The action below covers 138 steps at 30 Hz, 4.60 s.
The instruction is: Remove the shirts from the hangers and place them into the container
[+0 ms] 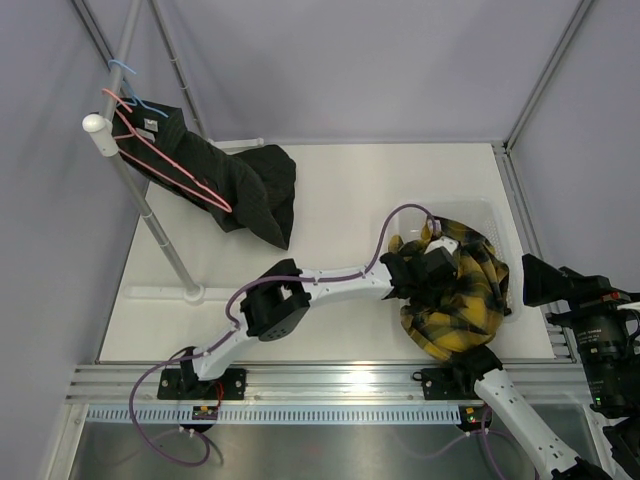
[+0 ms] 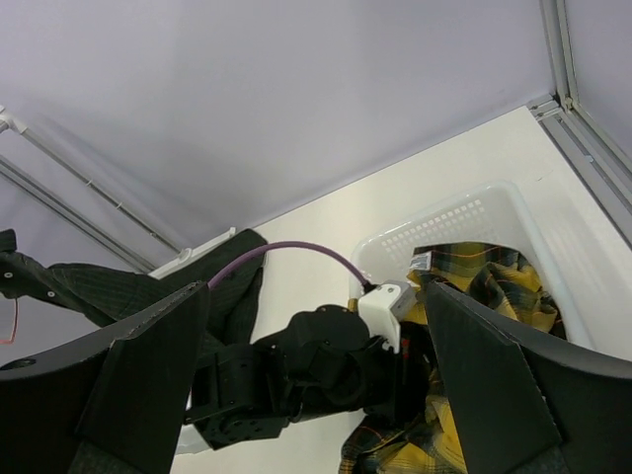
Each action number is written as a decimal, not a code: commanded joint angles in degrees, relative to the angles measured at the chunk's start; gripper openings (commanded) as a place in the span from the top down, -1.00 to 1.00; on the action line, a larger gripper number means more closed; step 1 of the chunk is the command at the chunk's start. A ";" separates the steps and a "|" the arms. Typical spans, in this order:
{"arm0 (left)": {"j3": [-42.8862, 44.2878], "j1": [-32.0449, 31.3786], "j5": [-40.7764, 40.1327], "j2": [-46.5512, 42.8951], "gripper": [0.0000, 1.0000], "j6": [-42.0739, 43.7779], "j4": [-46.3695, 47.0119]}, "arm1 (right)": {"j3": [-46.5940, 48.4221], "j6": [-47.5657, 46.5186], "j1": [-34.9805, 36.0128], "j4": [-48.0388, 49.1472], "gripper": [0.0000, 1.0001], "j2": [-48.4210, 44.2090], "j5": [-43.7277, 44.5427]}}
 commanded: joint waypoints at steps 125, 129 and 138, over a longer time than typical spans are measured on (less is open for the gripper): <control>-73.22 33.17 21.02 -45.14 -0.93 -22.48 53.27 | -21.70 2.19 0.05 37.21 -0.09 71.07 -10.63; -72.26 33.35 21.90 -42.07 -0.79 -23.70 55.90 | -22.23 2.46 -0.04 37.74 -0.09 70.46 -10.81; -72.86 33.35 25.68 -36.34 -0.09 -27.57 64.43 | -22.58 2.28 -0.04 37.74 -0.09 70.98 -10.19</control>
